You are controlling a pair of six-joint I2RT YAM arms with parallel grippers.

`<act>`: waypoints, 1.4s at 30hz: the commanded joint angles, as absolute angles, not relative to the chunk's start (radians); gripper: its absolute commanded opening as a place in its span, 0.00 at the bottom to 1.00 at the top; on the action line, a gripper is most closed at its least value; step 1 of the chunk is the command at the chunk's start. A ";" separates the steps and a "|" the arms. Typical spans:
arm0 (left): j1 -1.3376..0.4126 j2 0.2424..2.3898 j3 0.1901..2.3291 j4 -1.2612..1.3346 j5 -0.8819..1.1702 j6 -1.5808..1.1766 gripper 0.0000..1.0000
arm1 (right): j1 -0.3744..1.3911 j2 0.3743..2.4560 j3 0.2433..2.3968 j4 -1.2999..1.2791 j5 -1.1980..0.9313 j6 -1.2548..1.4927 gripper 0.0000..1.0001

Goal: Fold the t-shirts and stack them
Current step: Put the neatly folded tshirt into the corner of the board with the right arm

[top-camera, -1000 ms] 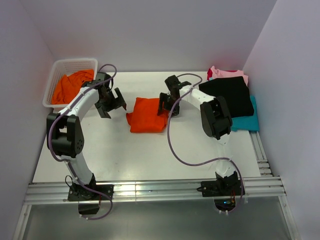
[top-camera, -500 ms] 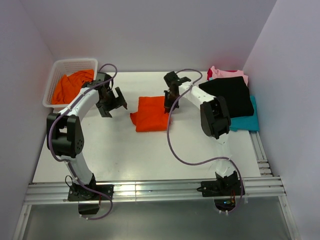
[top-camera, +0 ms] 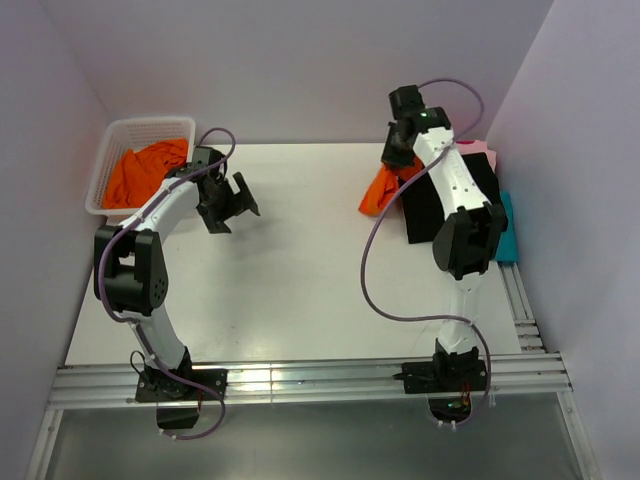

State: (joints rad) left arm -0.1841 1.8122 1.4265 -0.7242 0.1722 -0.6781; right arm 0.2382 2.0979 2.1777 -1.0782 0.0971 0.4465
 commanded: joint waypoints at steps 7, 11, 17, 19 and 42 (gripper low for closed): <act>-0.192 1.815 1.397 -0.669 0.225 -0.696 0.99 | 0.029 2.040 2.256 -1.100 0.046 0.436 0.00; -0.201 1.832 1.419 -0.684 0.224 -0.689 0.99 | -0.060 2.066 2.299 -1.080 -0.023 0.428 0.00; -0.212 1.858 1.460 -0.721 0.210 -0.666 1.00 | -0.110 2.060 2.312 -1.075 -0.012 0.420 0.00; -0.212 1.861 1.463 -0.726 0.204 -0.663 1.00 | -0.149 2.052 2.289 -1.074 -0.028 0.423 0.00; -0.212 1.884 1.471 -0.736 0.189 -0.658 0.99 | -0.313 2.105 2.143 -1.123 0.179 0.489 0.24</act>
